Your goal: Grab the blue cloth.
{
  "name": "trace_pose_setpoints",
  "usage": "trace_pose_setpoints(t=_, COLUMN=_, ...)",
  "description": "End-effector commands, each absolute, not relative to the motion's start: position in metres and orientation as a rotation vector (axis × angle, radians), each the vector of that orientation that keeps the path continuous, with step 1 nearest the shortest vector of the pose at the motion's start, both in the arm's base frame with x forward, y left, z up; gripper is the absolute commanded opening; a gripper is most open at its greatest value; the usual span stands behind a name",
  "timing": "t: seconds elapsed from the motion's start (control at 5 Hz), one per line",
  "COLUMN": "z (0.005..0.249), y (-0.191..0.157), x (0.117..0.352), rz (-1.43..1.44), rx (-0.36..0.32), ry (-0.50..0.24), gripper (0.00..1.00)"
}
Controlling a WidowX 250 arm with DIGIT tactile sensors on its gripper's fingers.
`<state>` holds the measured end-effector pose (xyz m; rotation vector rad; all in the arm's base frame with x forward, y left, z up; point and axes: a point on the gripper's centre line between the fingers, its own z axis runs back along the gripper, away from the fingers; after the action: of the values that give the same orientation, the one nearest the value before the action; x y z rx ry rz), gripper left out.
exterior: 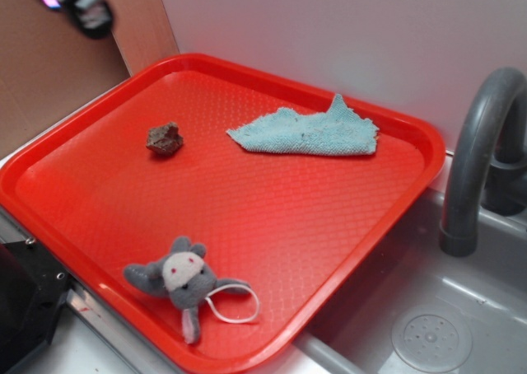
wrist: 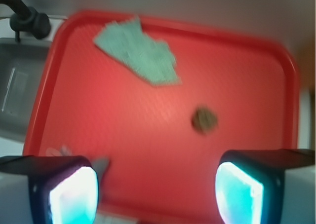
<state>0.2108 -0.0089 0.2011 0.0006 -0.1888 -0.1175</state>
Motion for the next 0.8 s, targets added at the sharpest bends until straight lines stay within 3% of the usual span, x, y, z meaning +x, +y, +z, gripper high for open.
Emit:
trace_pose_setpoints(t=0.0, z=0.175, y=-0.015, x=0.272, rz=-0.385, rx=0.108, ry=-0.269, gripper=1.00)
trace_pose_setpoints(t=0.4, z=0.105, y=-0.033, x=0.320, rz=-0.505, rx=0.176, ry=-0.208, gripper=1.00)
trace_pose_setpoints(t=0.6, z=0.078, y=-0.044, x=0.333, rz=-0.524, rx=0.136, ry=-0.170, gripper=1.00)
